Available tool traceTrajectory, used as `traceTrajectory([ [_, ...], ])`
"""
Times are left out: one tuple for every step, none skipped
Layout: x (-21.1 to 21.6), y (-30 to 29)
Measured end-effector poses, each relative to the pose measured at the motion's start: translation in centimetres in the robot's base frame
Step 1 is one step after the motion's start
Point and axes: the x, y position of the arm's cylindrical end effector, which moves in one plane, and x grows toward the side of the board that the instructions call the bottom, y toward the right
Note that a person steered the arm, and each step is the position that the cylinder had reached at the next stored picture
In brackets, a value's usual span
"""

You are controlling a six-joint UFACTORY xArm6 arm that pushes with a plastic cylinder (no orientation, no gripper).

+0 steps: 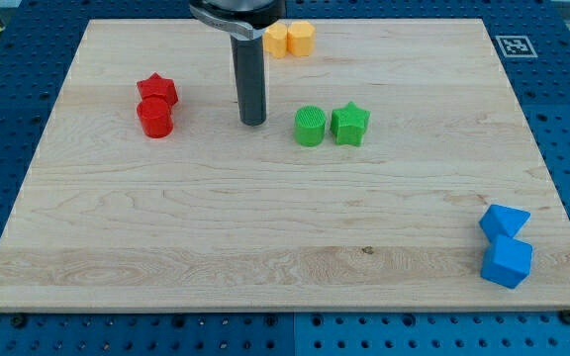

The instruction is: Move the green circle at the bottom of the green star

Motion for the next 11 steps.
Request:
traceTrajectory([
  [0.0,0.0],
  [0.0,0.3],
  [0.1,0.9],
  [0.1,0.9],
  [0.2,2.7],
  [0.2,5.0],
  [0.6,6.8],
  [1.7,7.9],
  [2.1,7.9],
  [2.8,8.1],
  [3.4,8.8],
])
